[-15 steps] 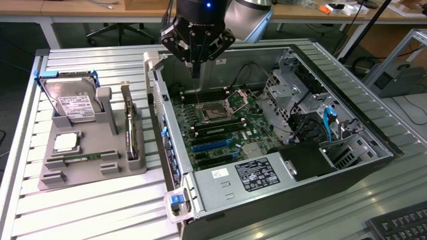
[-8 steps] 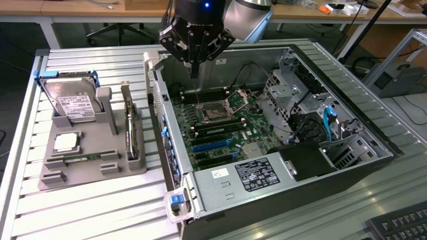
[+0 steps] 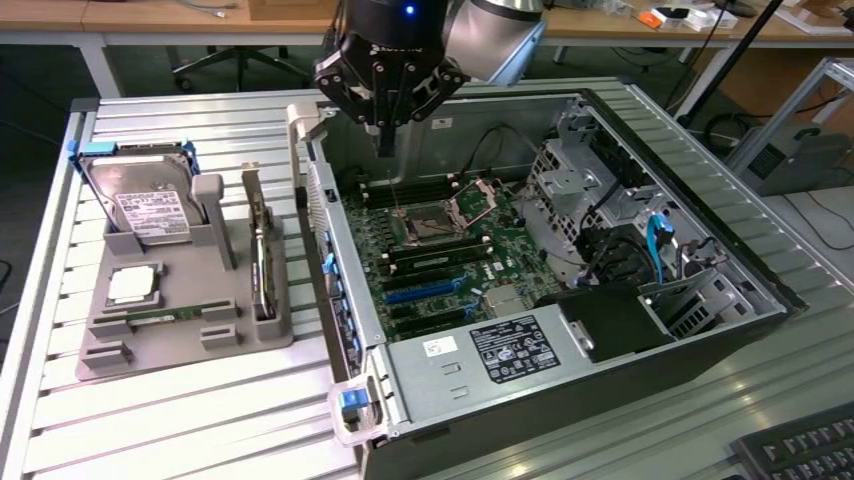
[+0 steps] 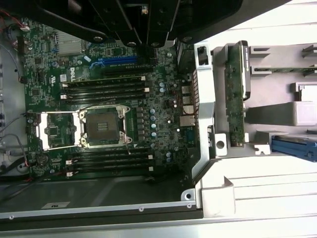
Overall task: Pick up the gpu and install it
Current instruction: 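Reach for the gpu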
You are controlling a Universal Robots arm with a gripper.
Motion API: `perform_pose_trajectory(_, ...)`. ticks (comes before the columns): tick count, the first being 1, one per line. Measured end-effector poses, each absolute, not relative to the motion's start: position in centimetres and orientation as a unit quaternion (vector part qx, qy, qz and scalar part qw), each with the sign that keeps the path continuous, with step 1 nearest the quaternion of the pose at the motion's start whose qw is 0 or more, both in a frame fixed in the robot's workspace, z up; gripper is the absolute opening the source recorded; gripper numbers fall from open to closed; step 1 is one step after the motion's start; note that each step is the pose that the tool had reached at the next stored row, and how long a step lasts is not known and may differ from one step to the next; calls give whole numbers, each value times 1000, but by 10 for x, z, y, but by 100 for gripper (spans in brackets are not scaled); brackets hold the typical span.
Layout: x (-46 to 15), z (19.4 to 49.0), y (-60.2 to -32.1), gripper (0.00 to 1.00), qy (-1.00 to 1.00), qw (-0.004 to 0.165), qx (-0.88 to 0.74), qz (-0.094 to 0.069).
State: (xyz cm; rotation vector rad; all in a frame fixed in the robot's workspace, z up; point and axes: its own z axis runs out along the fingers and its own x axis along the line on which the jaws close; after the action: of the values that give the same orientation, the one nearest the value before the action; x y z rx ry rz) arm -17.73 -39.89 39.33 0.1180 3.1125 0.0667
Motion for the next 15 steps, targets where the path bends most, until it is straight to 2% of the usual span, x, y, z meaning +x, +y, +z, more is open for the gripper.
perform_pose_trajectory(15, -182, 393, -399, 11, 999, 13, 38, 21)
